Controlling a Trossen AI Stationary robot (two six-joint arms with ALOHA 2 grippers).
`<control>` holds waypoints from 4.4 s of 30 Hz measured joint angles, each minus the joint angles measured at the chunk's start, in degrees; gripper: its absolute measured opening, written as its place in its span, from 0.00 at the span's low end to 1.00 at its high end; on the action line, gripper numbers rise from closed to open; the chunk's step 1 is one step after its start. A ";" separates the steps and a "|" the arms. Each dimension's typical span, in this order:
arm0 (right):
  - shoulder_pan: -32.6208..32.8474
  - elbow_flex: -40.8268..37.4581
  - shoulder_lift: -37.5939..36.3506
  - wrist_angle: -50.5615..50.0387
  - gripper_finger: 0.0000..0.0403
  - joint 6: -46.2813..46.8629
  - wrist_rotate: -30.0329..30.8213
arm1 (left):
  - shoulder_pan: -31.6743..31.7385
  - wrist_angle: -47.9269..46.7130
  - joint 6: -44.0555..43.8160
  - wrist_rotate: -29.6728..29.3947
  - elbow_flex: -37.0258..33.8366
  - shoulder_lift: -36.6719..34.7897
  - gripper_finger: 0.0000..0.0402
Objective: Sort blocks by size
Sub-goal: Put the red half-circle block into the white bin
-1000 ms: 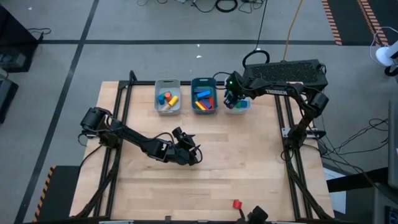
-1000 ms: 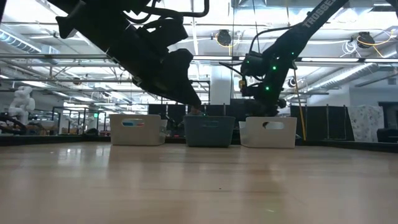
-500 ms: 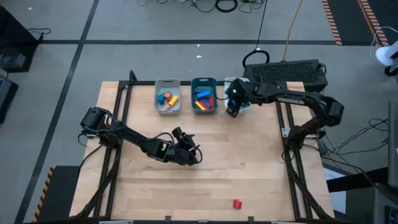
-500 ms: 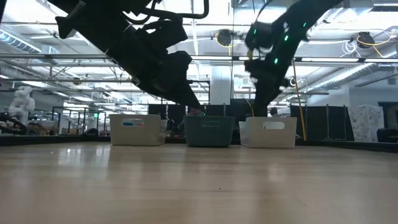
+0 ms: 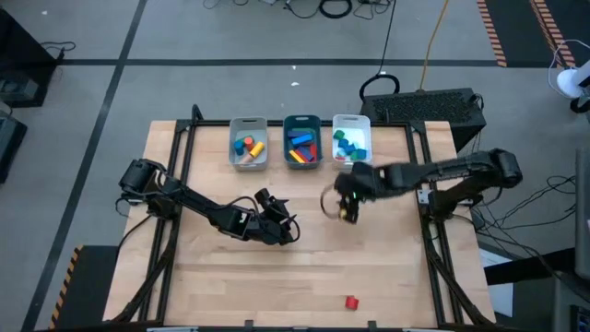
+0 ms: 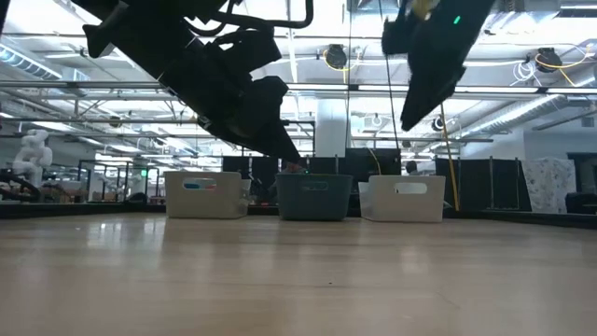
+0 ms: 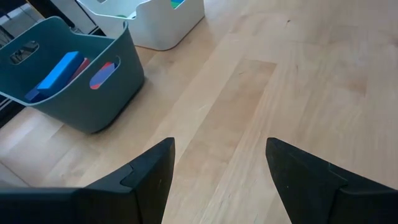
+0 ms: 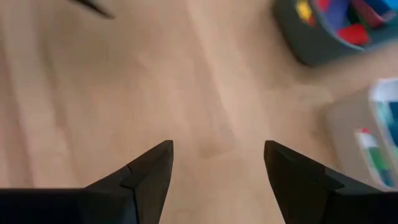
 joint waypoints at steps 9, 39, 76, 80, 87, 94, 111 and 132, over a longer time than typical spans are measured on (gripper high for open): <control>16.72 0.00 0.21 0.93 0.58 13.36 9.34 | 0.00 0.20 -0.11 0.00 0.00 0.00 0.63; 41.09 0.00 18.11 20.87 0.58 33.75 11.21 | -2.05 0.23 -7.60 0.61 0.00 0.00 0.63; 43.55 20.97 35.84 -4.51 0.58 42.16 -5.82 | -1.97 1.59 -7.54 0.61 0.00 0.00 0.63; 43.82 20.55 36.08 -4.51 0.58 41.17 -5.79 | -2.05 1.57 -7.61 0.63 0.00 0.00 0.63; 43.81 19.21 36.14 -3.82 0.58 37.34 -5.69 | -3.07 1.59 -7.64 0.70 0.00 0.00 0.63; 43.81 19.21 36.14 -2.52 0.58 30.64 -3.16 | -3.50 1.61 -7.70 0.81 0.00 0.00 0.63; 43.81 19.21 36.10 0.16 0.29 20.63 -1.02 | -3.52 1.63 -7.78 0.81 0.00 0.04 0.63; 43.79 19.21 36.10 0.12 0.03 13.16 1.63 | -3.39 1.63 -7.65 0.57 0.00 0.04 0.63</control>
